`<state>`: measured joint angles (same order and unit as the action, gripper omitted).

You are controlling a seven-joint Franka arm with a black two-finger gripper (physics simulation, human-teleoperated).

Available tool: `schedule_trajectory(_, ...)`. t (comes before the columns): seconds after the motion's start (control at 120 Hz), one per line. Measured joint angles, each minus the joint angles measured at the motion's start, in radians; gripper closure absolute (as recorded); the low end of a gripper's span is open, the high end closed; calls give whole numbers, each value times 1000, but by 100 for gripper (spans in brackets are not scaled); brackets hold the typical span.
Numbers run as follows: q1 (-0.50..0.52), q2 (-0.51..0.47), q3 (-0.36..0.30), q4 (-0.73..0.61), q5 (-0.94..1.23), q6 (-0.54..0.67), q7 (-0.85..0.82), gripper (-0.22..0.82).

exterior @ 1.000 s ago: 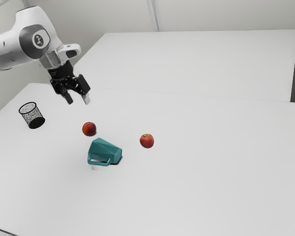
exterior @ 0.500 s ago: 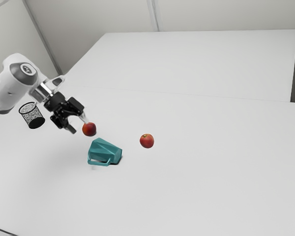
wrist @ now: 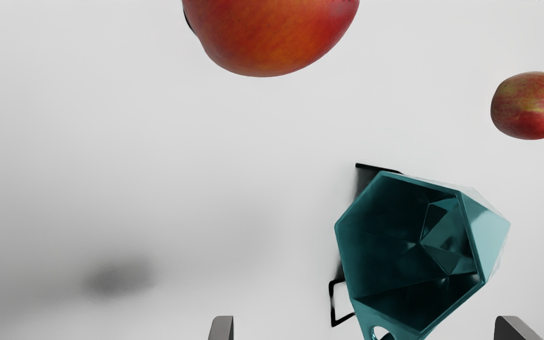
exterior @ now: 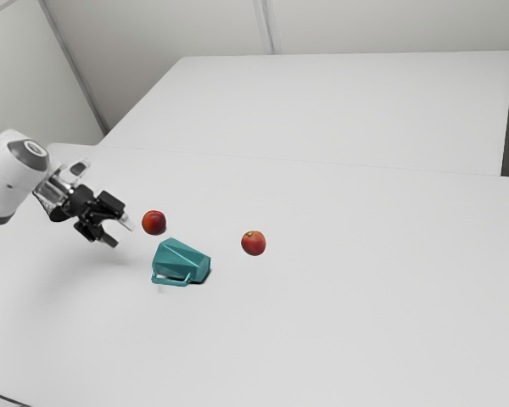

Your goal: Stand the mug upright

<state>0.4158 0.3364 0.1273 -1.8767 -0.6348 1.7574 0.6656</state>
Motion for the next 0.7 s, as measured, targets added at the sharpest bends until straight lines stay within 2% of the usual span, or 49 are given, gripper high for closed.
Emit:
schedule_trajectory(0.142,-1,23,-4,-20,-15,9,37,0)
schedule_trajectory(0.283,-7,-12,-14,-109,-49,19,65,0)
schedule_trajectory(0.458,-19,-14,-18,-117,-85,32,93,0)
schedule_trajectory(0.7,-103,-31,-19,-124,-133,44,117,0)
